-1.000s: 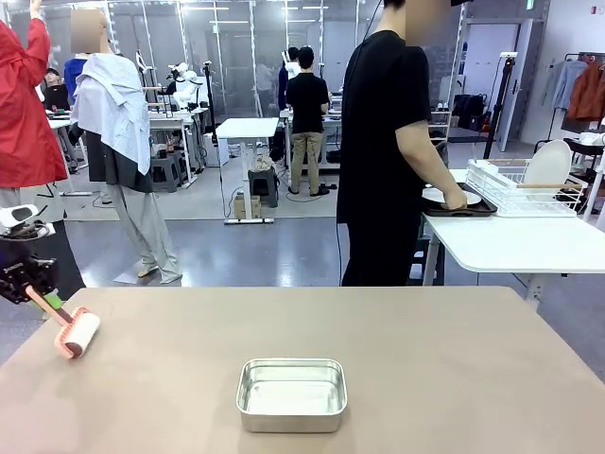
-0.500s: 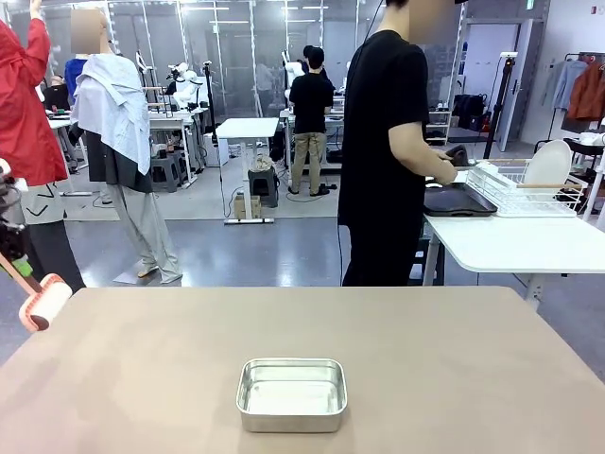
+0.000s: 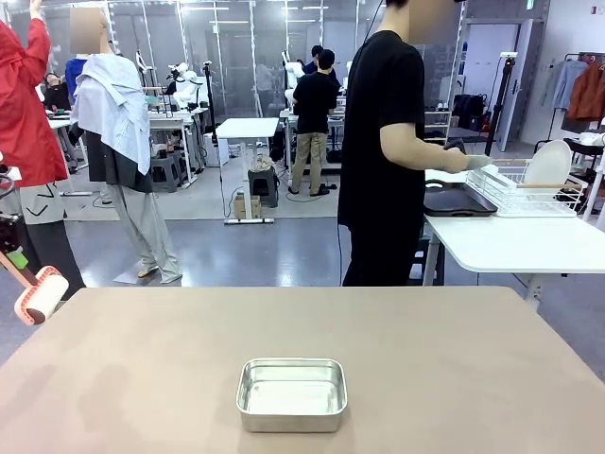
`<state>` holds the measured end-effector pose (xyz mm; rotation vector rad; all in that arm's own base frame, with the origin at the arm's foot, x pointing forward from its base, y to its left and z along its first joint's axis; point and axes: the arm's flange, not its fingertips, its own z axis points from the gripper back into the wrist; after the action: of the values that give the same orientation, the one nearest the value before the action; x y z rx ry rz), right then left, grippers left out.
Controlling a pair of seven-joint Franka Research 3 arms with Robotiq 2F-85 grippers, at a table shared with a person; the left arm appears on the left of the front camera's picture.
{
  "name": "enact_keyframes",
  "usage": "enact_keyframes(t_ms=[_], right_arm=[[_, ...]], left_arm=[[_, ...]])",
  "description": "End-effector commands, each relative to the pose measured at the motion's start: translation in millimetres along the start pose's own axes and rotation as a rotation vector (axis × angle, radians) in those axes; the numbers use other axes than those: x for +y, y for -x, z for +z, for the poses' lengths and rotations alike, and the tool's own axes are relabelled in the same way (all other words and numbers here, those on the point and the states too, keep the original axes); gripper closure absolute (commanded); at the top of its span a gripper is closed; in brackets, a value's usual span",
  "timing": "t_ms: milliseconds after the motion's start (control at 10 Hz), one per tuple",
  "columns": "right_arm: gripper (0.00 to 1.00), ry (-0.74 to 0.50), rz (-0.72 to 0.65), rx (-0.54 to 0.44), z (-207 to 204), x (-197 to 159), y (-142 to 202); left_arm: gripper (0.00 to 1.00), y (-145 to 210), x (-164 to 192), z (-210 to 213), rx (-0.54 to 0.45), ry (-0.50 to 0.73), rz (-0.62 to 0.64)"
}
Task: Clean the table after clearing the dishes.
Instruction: When the right (or left) Handle tray is removed, use the right hand (or left hand) to clean the right (or left) side of the table with the Lint Roller, then place the Lint Roller back on top of the Airtight Container.
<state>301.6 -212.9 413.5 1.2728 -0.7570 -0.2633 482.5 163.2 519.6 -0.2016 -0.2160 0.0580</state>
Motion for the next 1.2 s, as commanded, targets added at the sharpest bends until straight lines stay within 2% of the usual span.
enact_keyframes(t_ms=[0, 900, 1000, 1100], right_arm=[[0.00, -0.008, 0.008, 0.005, 1, 2, 1], [0.00, -0.008, 0.008, 0.005, 1, 2, 1], [0.00, -0.008, 0.008, 0.005, 1, 2, 1], [0.00, -0.008, 0.008, 0.005, 1, 2, 1]], left_arm=[[0.78, -3, 3, 2, -0.005, -0.004, 0.002], [0.78, -1, 2, -3, 0.005, 0.001, 0.002], [0.78, -9, -17, 13, -0.034, -0.080, -0.117], [0.78, -20, -55, 37, -0.095, -0.121, -0.258]])
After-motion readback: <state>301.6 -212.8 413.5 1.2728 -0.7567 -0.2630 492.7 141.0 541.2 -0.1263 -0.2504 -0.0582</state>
